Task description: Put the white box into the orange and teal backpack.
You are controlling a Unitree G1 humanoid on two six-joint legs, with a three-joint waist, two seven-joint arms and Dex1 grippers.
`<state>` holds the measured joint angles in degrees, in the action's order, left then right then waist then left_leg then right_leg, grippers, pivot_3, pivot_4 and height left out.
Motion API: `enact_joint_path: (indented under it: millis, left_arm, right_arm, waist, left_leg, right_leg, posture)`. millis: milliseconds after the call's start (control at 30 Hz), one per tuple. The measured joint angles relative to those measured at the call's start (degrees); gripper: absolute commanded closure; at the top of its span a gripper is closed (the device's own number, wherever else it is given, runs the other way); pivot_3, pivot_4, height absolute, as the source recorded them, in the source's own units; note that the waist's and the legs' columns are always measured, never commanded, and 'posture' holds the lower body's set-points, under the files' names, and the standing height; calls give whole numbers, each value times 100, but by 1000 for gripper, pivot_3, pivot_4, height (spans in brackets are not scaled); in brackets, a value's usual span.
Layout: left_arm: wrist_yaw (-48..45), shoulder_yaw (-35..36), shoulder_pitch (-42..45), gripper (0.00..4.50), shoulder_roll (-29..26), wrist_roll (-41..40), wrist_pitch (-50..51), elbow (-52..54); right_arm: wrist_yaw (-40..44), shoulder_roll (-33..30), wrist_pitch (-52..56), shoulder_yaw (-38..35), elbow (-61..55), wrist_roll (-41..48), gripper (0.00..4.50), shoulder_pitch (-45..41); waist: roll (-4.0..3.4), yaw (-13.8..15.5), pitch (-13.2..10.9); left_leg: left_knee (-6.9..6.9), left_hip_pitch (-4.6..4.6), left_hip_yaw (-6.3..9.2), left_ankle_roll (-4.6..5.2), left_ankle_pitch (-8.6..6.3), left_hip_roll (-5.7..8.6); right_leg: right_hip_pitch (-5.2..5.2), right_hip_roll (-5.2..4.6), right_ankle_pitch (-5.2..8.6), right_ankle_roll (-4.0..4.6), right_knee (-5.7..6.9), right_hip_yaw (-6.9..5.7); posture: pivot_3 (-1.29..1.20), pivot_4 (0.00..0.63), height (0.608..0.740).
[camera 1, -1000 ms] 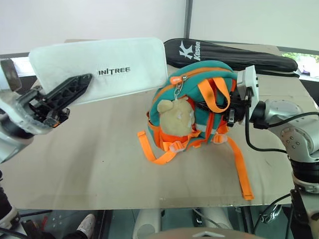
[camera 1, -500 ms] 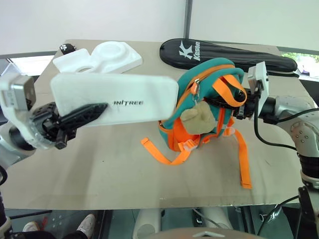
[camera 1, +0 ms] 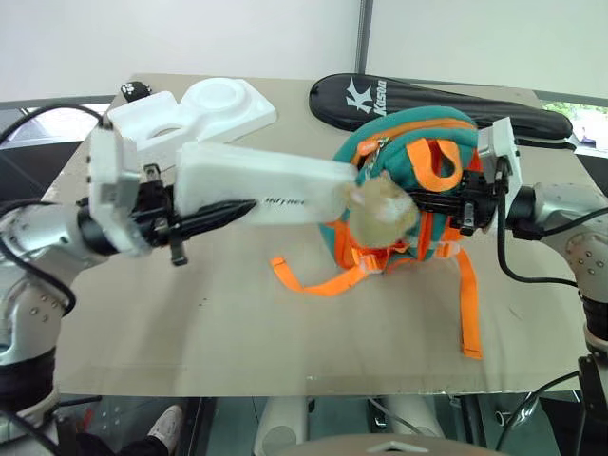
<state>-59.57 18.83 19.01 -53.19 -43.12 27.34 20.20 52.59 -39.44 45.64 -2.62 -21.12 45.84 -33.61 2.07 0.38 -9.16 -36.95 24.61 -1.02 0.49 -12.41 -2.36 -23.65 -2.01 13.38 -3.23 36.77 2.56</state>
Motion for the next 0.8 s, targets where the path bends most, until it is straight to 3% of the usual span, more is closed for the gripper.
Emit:
enact_joint_path:
  millis: [133,300,633,733,800]
  left_arm:
    - [164,-632,812,3422,154,677,-297,-317]
    - [-197,-866,1291,3422,210,837,-477,-785]
    - [-1435,-1055,1201,3422,193,-173,428,-733]
    - [-1405,-1523,1437,3422,423,384,183,-770]
    - [-1132,-2046,1779,3422,879,895,77,-925]
  right_arm:
    - [113,45,168,74,-285,332,4436,-47]
    - [353,-87,277,92,-360,643,4436,-24]
    - [550,-87,249,87,-517,866,4436,140]
    - [506,-81,186,67,-517,833,4436,220]
    - [416,-19,120,63,-522,780,4436,236]
  waist:
    - [0,29,0]
    - [0,10,-1]
    - [1,-61,-2]
    - [0,-21,-2]
    - [0,43,-2]
  left_leg:
    - [0,6,2,0,0,0]
    - [-1,8,2,1,0,-1]
    - [-5,8,9,1,-1,-3]
    - [-12,8,12,1,-1,-1]
    - [-26,12,13,1,0,-1]
  right_leg:
    - [-1,2,-1,-1,-1,-1]
    - [-3,3,0,-2,-1,-2]
    - [-2,4,0,-2,5,-6]
    - [3,5,0,-2,6,-9]
    - [6,8,0,-3,5,-8]
  posture:
    - [0,150,740]
    - [0,150,740]
    - [0,150,740]
    - [0,150,740]
    - [0,150,740]
